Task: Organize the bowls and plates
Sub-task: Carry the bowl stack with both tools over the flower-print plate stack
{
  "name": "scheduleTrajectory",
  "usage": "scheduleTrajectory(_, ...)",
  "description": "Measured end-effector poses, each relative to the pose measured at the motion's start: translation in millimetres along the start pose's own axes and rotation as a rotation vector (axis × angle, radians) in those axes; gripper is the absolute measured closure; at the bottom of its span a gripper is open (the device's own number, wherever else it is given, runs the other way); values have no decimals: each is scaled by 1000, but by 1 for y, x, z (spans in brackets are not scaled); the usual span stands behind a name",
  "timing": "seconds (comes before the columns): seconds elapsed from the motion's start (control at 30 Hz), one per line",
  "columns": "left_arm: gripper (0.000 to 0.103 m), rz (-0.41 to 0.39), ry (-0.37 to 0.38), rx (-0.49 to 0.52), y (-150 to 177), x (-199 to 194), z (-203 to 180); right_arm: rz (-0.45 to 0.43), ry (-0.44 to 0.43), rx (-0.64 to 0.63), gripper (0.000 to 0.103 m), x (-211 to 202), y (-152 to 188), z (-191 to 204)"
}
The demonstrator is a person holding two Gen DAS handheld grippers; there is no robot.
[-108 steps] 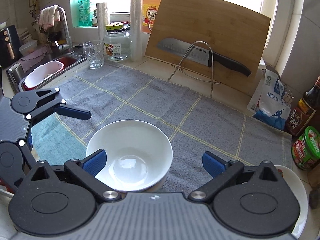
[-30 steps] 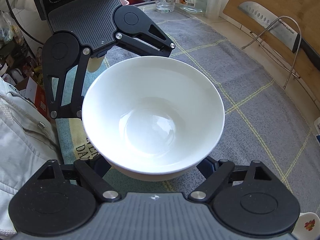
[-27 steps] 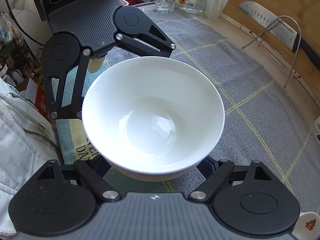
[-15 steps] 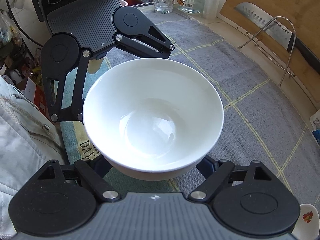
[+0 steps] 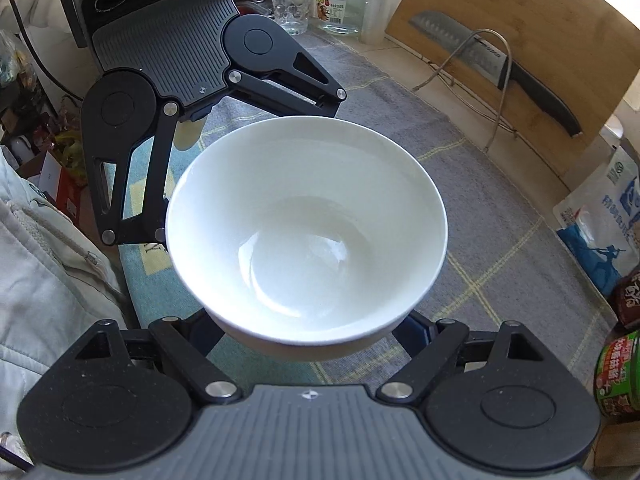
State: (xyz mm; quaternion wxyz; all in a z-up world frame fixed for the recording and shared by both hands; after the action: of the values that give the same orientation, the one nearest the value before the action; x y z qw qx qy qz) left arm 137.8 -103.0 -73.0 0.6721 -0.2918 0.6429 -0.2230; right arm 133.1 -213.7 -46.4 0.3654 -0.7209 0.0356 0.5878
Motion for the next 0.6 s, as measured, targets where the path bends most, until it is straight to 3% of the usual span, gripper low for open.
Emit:
scheduleTrajectory(0.37,17,-48,16,83,-70,66,3,19,91,45,12,-37,58,-60)
scheduleTrajectory(0.6,17,-49,45,109,-92,106,9,43,116,103,12,-43,94,-90)
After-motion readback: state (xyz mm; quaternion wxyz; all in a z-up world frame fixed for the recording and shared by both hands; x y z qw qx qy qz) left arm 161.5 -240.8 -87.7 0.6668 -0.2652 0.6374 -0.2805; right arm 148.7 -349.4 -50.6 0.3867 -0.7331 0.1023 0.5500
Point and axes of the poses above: each gripper's, at about its wrist camera, not at the fingertips, and x roughly the way its jaws point, z to its left, y to its underside, the point moved 4 cm from there along x, roughly the way its jaws point, and after that the axes turned 3 degrees about y, right-handed, at the moved point
